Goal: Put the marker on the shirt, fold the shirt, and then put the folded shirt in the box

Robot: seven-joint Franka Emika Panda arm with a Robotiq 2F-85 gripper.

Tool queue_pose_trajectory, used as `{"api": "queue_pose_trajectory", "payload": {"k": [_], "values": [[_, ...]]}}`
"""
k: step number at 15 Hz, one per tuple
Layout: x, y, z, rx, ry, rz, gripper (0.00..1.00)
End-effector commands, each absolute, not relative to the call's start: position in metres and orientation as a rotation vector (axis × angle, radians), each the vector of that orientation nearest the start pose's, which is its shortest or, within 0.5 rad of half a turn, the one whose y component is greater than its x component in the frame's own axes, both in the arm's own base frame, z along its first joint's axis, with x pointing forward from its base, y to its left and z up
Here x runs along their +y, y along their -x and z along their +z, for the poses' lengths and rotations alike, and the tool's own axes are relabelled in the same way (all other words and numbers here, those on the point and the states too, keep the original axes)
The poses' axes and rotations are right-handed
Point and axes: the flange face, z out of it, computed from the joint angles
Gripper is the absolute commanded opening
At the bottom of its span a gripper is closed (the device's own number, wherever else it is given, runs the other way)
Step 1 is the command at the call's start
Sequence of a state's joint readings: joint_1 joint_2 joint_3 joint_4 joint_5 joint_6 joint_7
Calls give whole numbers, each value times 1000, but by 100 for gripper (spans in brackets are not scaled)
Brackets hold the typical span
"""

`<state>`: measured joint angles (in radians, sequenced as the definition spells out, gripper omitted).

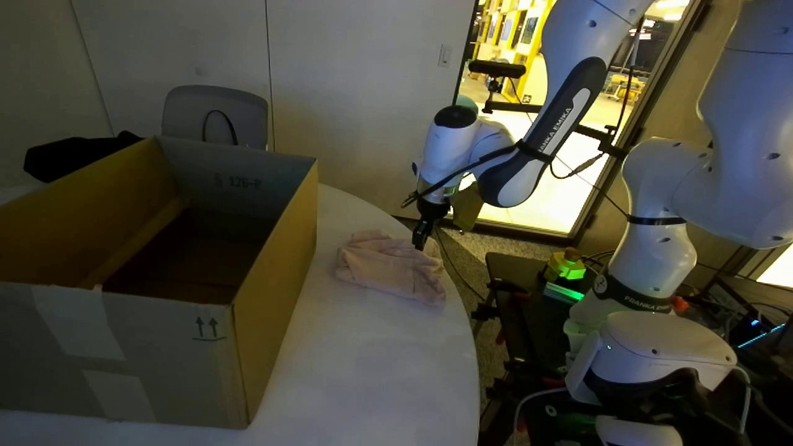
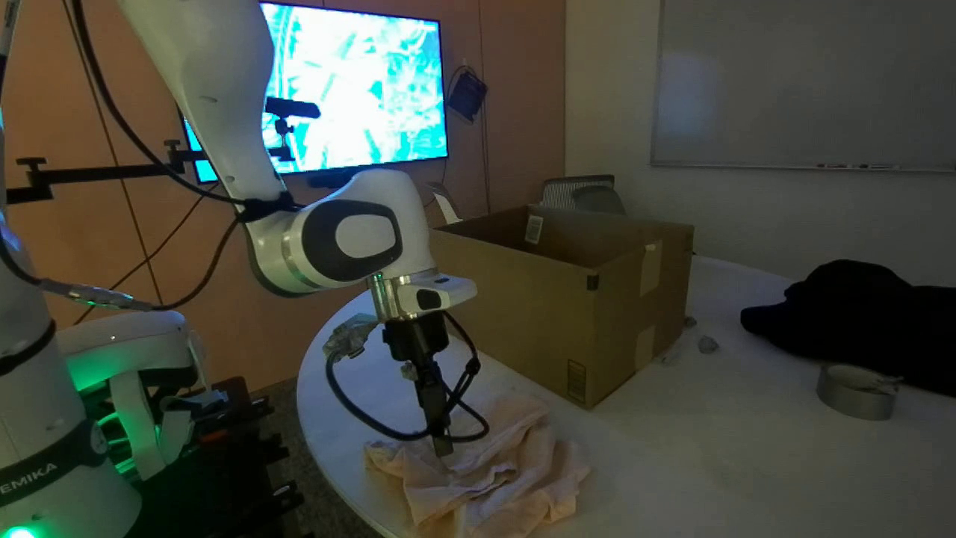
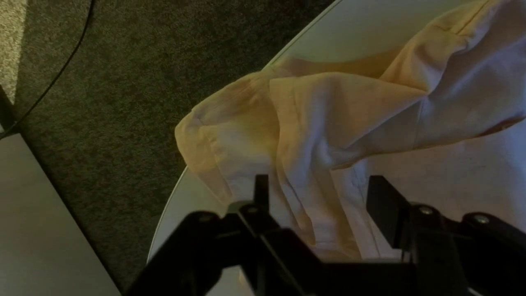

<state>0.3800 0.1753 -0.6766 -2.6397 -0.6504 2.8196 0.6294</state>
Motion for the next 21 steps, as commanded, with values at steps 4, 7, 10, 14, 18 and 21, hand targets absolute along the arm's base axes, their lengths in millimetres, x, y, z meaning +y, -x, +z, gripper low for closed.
{"api": "queue_pose_trajectory", "payload": {"k": [4,7,10,14,18,21], "values": [[-156,-396,190,638,3348,-89,100],[-175,-390,179,613,3322,-74,100],[-190,-388,162,582,3300,-67,100],[-208,-388,141,556,3265,-61,100],[-235,-392,124,559,3244,-55,100],[-258,-395,118,566,3228,-70,100]]}}
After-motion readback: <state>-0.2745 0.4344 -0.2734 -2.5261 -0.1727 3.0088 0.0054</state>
